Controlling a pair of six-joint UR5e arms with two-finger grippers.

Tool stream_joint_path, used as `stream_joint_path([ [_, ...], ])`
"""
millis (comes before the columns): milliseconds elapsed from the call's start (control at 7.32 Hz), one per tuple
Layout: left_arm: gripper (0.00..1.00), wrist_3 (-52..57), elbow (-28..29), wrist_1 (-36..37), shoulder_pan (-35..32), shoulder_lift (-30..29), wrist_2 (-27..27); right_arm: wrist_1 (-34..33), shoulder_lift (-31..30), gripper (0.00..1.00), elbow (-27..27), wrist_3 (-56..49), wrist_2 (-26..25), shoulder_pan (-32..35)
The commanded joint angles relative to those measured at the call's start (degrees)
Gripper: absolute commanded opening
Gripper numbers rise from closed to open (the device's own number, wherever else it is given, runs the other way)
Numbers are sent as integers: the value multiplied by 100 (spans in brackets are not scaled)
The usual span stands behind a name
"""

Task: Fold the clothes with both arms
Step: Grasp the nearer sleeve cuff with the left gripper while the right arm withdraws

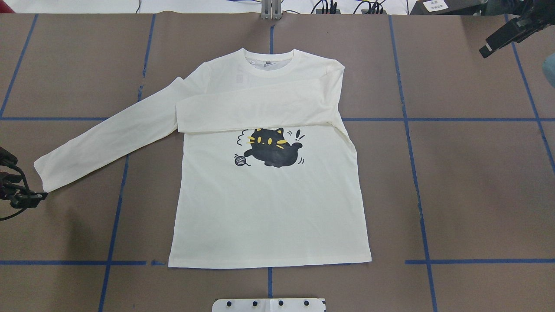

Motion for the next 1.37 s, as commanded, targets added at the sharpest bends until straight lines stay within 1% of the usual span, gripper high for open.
stream_joint_path([
  [0, 81, -14, 351, -5, 113, -279, 219, 8, -29, 100, 7, 0, 0, 6],
  [137, 81, -5, 396, -5, 139, -341, 229, 8, -46, 100, 7, 0, 0, 24],
  [273, 68, -5, 388, -5, 139, -342, 220, 8, -55, 100, 16, 0, 0, 33],
  [410, 36, -5, 388, -39, 139, -342, 220, 0, -134, 100, 103, 0, 0, 33],
  [547, 0, 4, 361, -75, 139, -333, 229, -18, -178, 100, 191, 0, 0, 33],
  [683, 0, 4, 335, -92, 131, -316, 229, -18, -187, 100, 200, 9, 0, 33],
  [956, 0, 21, -23, -110, 78, -281, 255, 43, -327, 100, 209, 0, 0, 33],
  [1093, 0, 13, -252, -67, -27, -359, 421, 44, -345, 100, 209, 0, 0, 33],
  [1230, 0, 21, -315, -23, -219, -577, 527, 44, -371, 100, 201, 0, -9, 33],
])
